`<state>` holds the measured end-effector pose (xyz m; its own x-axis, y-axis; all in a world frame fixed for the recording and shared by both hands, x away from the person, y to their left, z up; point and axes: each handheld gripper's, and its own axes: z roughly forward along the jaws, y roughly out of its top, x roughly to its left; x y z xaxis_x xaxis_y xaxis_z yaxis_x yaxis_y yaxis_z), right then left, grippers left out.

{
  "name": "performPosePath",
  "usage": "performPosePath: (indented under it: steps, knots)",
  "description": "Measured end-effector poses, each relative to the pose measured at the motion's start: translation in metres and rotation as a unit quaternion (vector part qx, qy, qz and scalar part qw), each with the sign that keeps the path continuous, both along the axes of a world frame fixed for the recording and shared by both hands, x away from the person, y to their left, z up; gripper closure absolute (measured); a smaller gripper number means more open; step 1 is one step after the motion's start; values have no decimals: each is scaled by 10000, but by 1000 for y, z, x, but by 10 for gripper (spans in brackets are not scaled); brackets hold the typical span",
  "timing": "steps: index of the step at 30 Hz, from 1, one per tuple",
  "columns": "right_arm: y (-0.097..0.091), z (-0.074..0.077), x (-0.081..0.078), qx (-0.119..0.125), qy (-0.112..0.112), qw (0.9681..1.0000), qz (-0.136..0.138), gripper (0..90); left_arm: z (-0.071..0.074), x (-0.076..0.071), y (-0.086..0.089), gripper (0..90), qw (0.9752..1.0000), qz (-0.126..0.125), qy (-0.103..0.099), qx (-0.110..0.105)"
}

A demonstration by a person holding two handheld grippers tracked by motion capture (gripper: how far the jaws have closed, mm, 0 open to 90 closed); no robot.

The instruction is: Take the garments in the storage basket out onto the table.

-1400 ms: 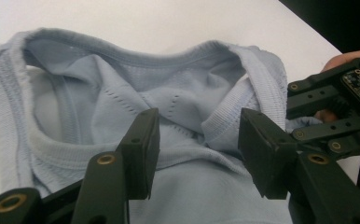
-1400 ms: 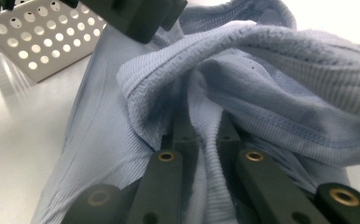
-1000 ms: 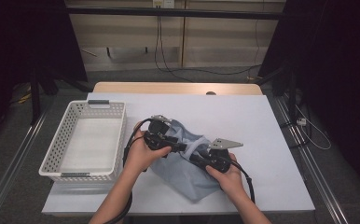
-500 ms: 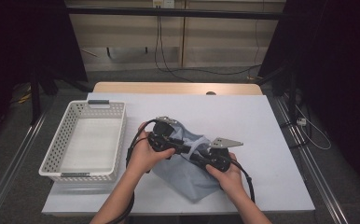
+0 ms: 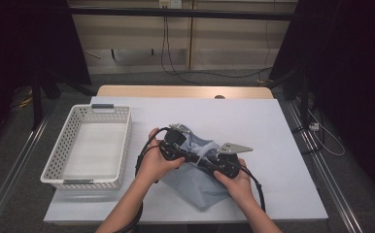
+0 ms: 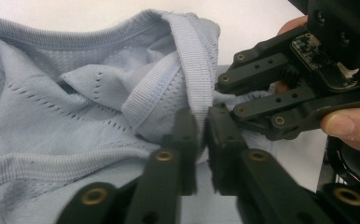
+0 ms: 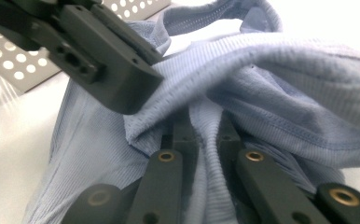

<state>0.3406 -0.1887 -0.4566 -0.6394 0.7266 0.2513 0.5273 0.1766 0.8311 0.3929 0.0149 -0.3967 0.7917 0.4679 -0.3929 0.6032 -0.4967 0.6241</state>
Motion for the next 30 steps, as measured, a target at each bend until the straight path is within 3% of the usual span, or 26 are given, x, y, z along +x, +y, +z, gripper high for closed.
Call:
performPosePath:
  steps: [3, 8, 13, 20, 27, 30]
  knots:
    - [0, 0, 0, 11, -16, 10000, 5, 847, 0, 1, -1, 882, 10000, 45, -45, 22]
    - [0, 1, -2, -47, -83, 9999, 31, 846, 2, 5, 7, 891, 9993, 285, 14, -253]
    - [-2, 4, -7, -76, -139, 9998, 96, 848, 3, 8, 12, 891, 9984, 424, 16, -372]
    - [-25, 14, -17, -109, -183, 9998, -24, 852, 6, 16, 26, 892, 9959, 710, -27, -562]
    - [-46, 22, -26, -56, -277, 9995, -150, 852, 1, 17, 25, 892, 9954, 757, 17, -584]
    - [-51, 23, -27, -44, -280, 9994, -215, 847, -2, 15, 19, 892, 9967, 654, 49, -489]
